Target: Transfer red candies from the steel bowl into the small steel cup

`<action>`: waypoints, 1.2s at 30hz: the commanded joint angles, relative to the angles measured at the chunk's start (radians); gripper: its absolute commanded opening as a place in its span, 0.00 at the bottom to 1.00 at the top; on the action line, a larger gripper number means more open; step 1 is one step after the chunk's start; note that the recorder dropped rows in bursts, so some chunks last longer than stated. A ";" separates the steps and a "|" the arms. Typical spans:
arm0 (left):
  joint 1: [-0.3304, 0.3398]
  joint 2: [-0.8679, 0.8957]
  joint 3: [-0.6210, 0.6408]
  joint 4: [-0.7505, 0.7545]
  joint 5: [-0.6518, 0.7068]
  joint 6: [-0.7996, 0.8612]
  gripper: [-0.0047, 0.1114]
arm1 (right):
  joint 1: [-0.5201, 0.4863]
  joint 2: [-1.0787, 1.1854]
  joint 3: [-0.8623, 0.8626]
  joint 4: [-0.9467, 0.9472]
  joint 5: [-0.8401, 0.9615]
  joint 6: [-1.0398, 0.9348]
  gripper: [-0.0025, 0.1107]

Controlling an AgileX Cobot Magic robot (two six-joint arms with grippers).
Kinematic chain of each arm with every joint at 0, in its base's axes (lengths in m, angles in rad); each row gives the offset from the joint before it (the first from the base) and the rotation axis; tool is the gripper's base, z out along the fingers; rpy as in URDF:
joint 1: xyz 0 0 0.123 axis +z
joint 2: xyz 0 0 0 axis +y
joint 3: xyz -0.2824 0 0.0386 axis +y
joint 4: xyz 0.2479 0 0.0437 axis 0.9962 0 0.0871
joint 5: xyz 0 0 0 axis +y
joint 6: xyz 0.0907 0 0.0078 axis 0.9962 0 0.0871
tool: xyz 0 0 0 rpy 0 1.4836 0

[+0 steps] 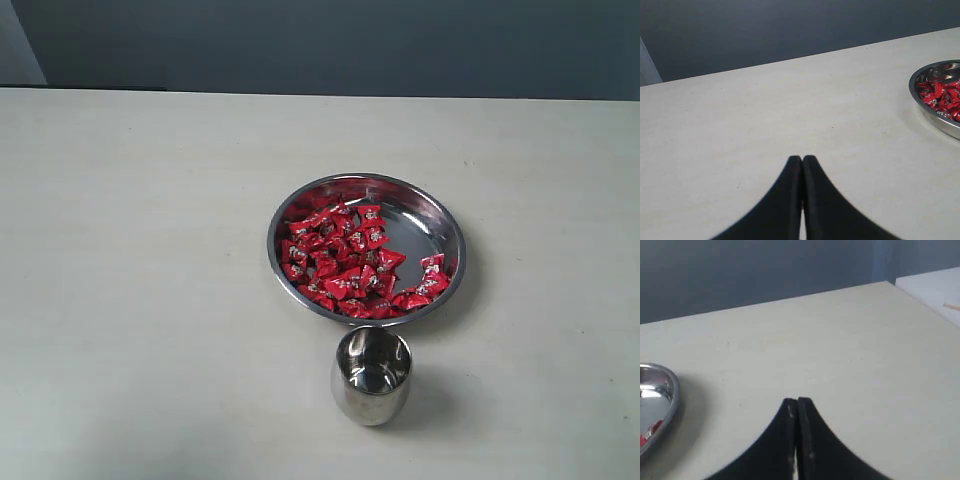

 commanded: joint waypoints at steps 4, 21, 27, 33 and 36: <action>-0.005 -0.004 -0.001 -0.002 -0.007 -0.004 0.04 | -0.006 -0.004 0.002 0.141 -0.377 0.040 0.02; -0.005 -0.004 -0.001 -0.002 -0.007 -0.004 0.04 | 0.016 -0.004 0.002 0.301 -0.427 0.329 0.02; -0.005 -0.004 -0.001 -0.002 -0.007 -0.004 0.04 | 0.100 0.079 -0.162 -0.040 -0.410 0.326 0.02; -0.005 -0.004 -0.001 -0.002 -0.007 -0.004 0.04 | 0.250 0.725 -0.551 -0.117 -0.272 0.225 0.02; -0.005 -0.004 -0.001 -0.002 -0.007 -0.004 0.04 | 0.370 1.106 -0.833 -0.117 -0.137 0.107 0.02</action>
